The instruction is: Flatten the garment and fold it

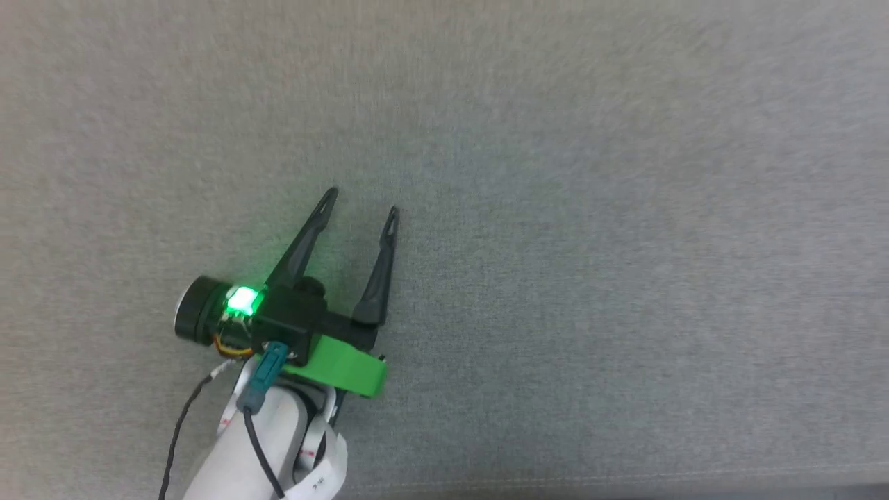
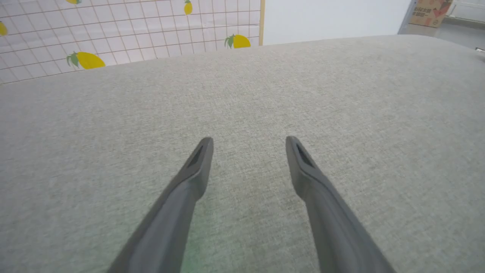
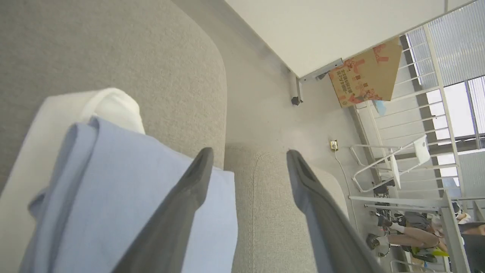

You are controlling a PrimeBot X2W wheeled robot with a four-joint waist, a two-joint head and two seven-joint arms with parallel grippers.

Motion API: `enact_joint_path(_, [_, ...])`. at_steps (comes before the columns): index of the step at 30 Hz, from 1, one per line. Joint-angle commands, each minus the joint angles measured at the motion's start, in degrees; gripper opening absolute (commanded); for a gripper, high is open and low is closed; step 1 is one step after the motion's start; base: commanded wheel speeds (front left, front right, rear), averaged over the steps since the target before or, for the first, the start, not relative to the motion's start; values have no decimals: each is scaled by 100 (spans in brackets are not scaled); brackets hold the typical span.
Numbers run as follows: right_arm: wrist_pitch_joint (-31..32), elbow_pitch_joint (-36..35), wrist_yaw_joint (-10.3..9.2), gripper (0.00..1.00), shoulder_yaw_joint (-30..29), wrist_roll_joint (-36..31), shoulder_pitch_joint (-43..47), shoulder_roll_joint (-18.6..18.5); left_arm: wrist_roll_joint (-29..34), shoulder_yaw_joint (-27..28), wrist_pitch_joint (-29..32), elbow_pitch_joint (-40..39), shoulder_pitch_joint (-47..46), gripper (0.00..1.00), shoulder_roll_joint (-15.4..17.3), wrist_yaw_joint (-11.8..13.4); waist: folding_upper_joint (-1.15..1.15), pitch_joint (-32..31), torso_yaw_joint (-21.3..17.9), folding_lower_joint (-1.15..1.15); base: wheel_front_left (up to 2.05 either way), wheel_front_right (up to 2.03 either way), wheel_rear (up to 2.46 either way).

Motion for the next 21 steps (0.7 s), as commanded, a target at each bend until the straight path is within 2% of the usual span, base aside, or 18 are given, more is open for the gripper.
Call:
enact_joint_path(1, [-93,-129,-11,100,123,163,-156,80,-84,47,-44,58,77,100,6,37,0,-739,-98,0,0,0,0])
enact_joint_path(10, [-727,-1052,-11,100,1082,1513,-295,582,-313,231,2,284,372,100,123,111,0,-1773,25,0,0,0,0])
enact_joint_path(16, [-957,-1605,-11,100,972,2034,260,1239,-414,345,126,281,588,100,188,247,0,-2171,193,0,0,0,0])
enact_joint_path(21, [-1189,-2204,-11,100,598,1998,1054,1906,-436,393,189,234,785,100,273,339,0,-2404,332,0,0,0,0])
